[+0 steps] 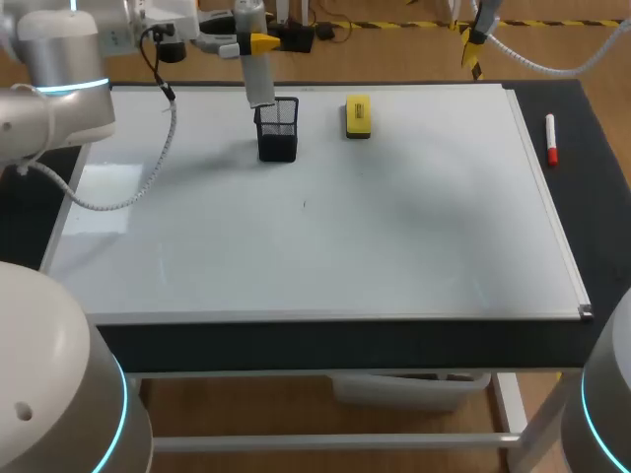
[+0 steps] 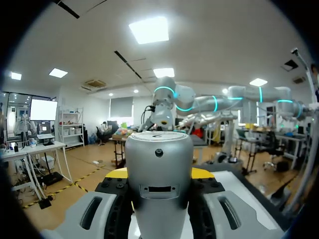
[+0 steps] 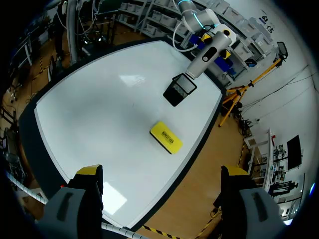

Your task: Pick up the inspection probe, press it on each red-marked spot on the whiteboard one by one, put down the probe, pick up the eraser, and wipe off all the red marks.

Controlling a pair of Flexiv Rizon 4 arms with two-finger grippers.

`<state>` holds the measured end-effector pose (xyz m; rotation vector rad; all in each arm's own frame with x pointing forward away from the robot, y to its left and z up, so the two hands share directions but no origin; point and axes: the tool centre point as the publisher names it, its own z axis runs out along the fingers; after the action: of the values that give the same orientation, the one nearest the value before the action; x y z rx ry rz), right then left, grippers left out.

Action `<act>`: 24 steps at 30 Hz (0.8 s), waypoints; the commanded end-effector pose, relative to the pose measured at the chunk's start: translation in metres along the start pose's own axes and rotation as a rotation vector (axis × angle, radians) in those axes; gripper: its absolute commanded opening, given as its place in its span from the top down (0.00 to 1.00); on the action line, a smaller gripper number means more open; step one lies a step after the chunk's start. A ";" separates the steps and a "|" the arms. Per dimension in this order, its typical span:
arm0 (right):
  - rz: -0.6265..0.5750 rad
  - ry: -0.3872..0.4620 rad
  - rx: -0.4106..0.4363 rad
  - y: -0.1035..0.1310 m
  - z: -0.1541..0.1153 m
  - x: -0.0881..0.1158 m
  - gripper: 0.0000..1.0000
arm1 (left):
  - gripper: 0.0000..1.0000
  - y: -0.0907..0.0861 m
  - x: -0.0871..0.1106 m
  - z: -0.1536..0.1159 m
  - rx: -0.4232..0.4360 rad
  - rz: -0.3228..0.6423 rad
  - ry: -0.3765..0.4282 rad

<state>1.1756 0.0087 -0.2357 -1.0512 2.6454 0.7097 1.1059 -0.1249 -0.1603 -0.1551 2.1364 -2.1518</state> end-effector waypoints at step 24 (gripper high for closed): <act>-0.001 0.006 0.002 -0.001 -0.001 -0.001 0.00 | 1.00 0.023 -0.011 0.025 0.008 -0.007 0.309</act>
<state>1.1757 0.0086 -0.2359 -1.0513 2.6450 0.7108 1.1154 -0.1483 -0.1816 0.0729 2.2376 -2.2691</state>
